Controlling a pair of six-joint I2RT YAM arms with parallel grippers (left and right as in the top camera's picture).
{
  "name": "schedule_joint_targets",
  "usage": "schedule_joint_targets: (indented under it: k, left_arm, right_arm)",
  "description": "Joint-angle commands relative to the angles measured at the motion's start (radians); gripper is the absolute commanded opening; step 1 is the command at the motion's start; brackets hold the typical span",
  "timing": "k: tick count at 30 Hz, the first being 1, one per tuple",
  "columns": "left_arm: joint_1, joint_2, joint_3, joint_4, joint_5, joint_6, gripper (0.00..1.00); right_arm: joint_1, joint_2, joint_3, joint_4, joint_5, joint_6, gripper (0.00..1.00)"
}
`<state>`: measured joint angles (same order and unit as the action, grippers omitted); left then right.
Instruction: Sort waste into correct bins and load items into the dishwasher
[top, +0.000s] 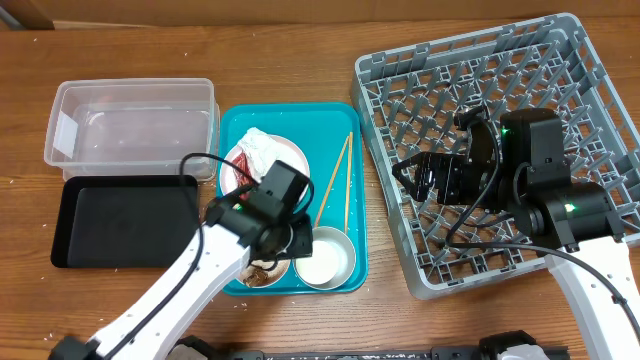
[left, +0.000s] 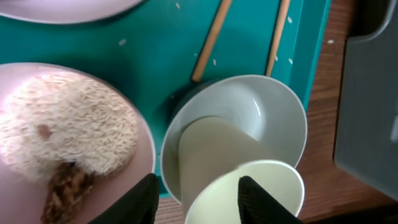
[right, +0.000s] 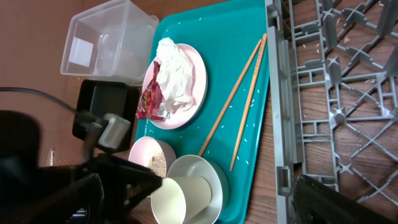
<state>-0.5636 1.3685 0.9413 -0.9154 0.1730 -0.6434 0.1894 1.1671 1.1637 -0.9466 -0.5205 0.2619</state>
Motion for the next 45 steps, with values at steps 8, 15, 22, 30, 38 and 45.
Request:
schedule_joint_targets:
  k: [8,15,22,30,38,45]
  left_arm:
    - [-0.040,0.077,-0.004,-0.020,-0.023,0.089,0.25]
    - [-0.018,0.074,0.092,-0.058,0.037,0.082,0.04]
    - [0.064,0.046,0.369,-0.256,0.096,0.124,0.04]
    - [0.429,0.031,0.454,-0.274,0.923,0.364,0.04]
    - [0.544,0.031,0.454,-0.341,1.234,0.454,0.04]
    - [0.530,0.031,0.454,-0.344,1.256,0.458,0.04]
  right_arm:
    - [-0.006,-0.003,0.027,0.001,0.003,0.000,1.00]
    - [-0.006,-0.003,0.027,0.002,0.003,0.000,1.00]
    - [-0.006,-0.003,0.027,0.021,-0.003,0.001,1.00]
    - [0.003,-0.003,0.027,0.200,-0.321,-0.009,0.96]
    - [0.106,0.027,0.027,0.449,-0.644,-0.060,0.96]
    - [0.235,0.062,0.027,0.591,-0.649,-0.048,0.86]
